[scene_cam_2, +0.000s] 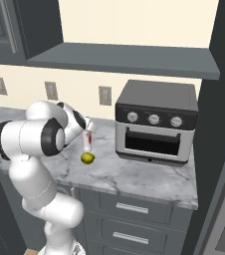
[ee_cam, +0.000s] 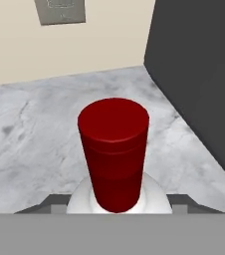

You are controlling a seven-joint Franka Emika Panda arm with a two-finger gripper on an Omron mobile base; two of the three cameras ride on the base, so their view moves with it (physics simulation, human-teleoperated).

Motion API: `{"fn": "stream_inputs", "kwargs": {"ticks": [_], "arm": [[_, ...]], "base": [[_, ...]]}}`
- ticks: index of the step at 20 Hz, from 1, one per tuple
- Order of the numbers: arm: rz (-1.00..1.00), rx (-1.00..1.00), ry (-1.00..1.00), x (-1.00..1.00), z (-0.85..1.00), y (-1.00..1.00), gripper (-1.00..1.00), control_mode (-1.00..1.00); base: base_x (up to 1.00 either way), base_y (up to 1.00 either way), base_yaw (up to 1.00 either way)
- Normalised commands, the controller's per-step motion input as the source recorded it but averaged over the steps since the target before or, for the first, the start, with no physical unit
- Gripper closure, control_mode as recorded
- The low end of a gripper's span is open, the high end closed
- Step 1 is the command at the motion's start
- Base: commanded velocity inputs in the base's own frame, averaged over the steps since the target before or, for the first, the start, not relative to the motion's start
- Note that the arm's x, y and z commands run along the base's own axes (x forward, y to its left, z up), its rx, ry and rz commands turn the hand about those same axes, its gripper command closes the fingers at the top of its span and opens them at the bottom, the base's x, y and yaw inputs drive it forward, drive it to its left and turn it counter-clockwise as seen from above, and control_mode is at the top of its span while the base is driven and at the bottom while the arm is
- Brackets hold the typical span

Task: Place the beer and liquor on the top shelf of the fridge to keep them out of children's reach, and place the pear on lower shelves for easy access.

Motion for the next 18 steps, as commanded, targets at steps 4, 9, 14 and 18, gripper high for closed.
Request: {"fn": "stream_inputs", "kwargs": {"ticks": [4, 9, 14, 18], "arm": [[0.0, 0.0, 0.0, 0.06, 0.0, 0.0, 1.0, -1.0], [0.07, 0.0, -0.04, -0.44, 0.16, 0.0, 1.0, -1.0], [0.22, 0.0, -0.17, -0.9, 0.85, 0.0, 1.0, -1.0], [0.27, 0.02, -0.22, -0.73, 1.0, 0.0, 1.0, -1.0]], "base": [[0.0, 0.0, 0.0], [0.0, 0.0, 0.0], [0.0, 0.0, 0.0], [0.0, 0.0, 0.0]]}}
